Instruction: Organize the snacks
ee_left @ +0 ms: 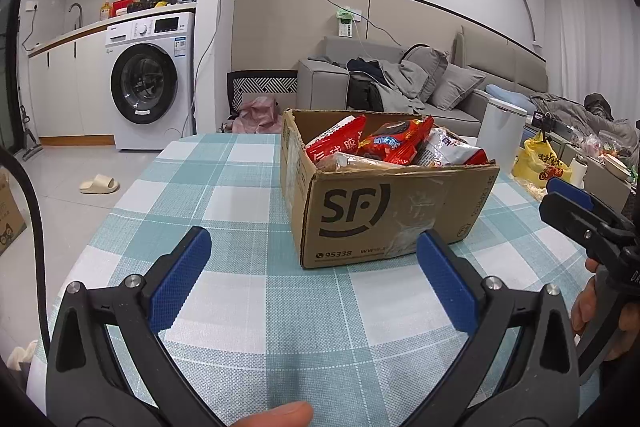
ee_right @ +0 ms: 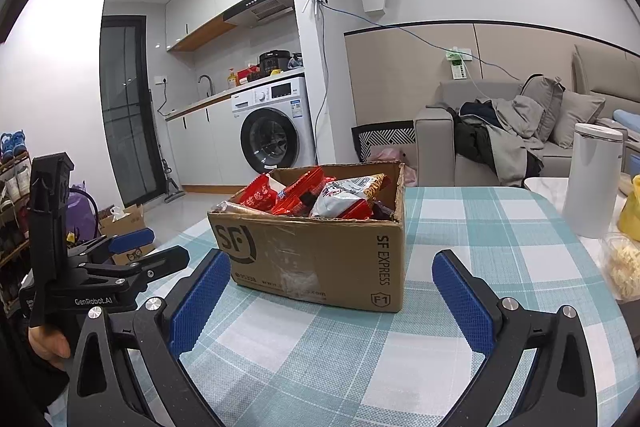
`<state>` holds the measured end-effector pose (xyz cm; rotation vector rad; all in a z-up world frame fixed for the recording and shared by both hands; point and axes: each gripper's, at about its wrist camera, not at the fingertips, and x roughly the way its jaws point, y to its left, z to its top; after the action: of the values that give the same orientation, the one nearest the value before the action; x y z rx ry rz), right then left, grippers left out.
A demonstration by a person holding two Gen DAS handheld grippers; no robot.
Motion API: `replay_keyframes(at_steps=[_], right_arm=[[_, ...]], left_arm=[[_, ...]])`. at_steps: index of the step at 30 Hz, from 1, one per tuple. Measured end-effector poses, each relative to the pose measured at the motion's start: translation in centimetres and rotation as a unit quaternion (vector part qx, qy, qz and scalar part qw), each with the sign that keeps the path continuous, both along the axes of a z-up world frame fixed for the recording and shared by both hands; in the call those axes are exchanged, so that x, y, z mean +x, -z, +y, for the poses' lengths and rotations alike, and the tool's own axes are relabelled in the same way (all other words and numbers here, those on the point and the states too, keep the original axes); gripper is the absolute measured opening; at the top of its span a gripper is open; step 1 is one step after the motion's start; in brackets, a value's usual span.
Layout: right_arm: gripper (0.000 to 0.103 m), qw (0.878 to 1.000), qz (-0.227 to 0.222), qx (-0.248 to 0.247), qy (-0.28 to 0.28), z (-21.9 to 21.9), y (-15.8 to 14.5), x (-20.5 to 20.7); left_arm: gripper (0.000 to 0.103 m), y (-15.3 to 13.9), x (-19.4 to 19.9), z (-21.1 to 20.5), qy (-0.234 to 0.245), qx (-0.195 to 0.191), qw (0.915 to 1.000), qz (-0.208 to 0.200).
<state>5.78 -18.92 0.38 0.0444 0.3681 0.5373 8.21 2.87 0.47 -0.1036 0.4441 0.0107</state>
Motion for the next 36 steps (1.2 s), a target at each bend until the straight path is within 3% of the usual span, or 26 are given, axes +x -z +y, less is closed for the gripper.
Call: replay_keyframes(at_steps=[36], right_arm=[[0.103,1.000,0.012,0.008,-0.005,0.02,0.42,0.44]], left_arm=[[0.102,0.06,0.25,-0.13,0.002,0.000,1.0000,0.000]])
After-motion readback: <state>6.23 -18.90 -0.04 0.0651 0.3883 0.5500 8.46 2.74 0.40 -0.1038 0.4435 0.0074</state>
